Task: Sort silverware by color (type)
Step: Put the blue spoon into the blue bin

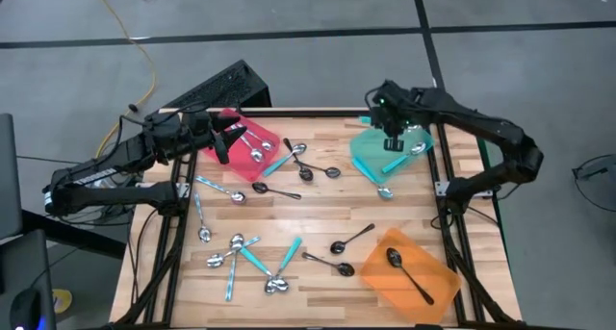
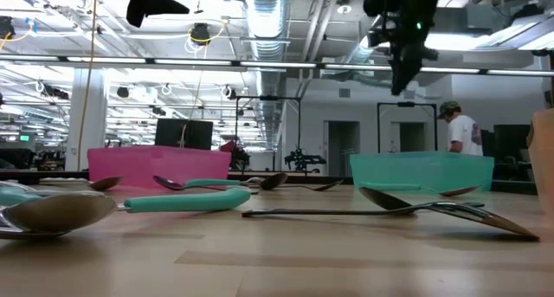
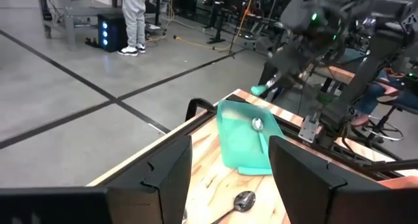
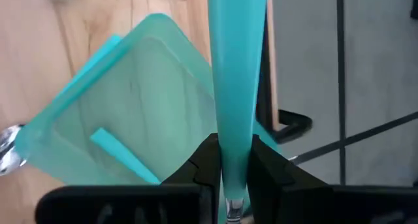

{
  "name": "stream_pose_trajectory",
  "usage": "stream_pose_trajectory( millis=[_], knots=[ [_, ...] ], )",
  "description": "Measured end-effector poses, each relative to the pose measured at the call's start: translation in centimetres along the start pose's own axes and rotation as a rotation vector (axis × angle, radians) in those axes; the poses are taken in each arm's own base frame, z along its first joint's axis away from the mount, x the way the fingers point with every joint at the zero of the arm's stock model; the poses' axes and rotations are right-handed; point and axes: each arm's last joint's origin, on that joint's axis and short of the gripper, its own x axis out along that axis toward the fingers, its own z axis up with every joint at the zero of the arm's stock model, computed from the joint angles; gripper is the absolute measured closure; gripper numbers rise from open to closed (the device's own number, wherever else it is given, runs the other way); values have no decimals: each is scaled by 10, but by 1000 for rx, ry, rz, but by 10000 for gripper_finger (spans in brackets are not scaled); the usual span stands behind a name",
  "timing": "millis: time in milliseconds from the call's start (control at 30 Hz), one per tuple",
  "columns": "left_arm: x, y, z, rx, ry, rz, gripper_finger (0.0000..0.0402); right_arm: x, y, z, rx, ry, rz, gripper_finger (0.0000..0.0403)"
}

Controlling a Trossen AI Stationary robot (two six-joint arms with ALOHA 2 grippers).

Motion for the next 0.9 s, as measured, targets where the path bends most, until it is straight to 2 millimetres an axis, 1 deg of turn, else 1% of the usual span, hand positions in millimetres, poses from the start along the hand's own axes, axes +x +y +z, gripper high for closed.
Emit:
stream_pose_trajectory(
  millis=[100, 200, 267, 367, 567, 700, 800, 900],
  knots=[
    [0, 0, 0, 5, 0, 0, 215, 20, 10, -10, -13, 40, 22, 333],
    [0, 0, 0, 11, -1, 0, 215, 41, 21, -19, -76, 119, 66, 333],
    [0, 0, 0, 11, -3, 10, 215, 55, 28, -22, -114, 173, 93, 333],
    [0, 1, 0, 12, -10, 35, 215, 71, 32, -22, -131, 216, 110, 333],
    [0, 2, 1, 12, -19, 70, 215, 101, 37, -15, -128, 276, 144, 333],
    [0, 2, 0, 12, -16, 71, 215, 121, 34, -13, -65, 300, 144, 333],
    [0, 2, -1, 14, -6, 74, 215, 134, 33, -14, -35, 326, 155, 333],
    [0, 3, -2, 17, 10, 79, 215, 142, 31, -15, -18, 329, 189, 333]
  ],
)
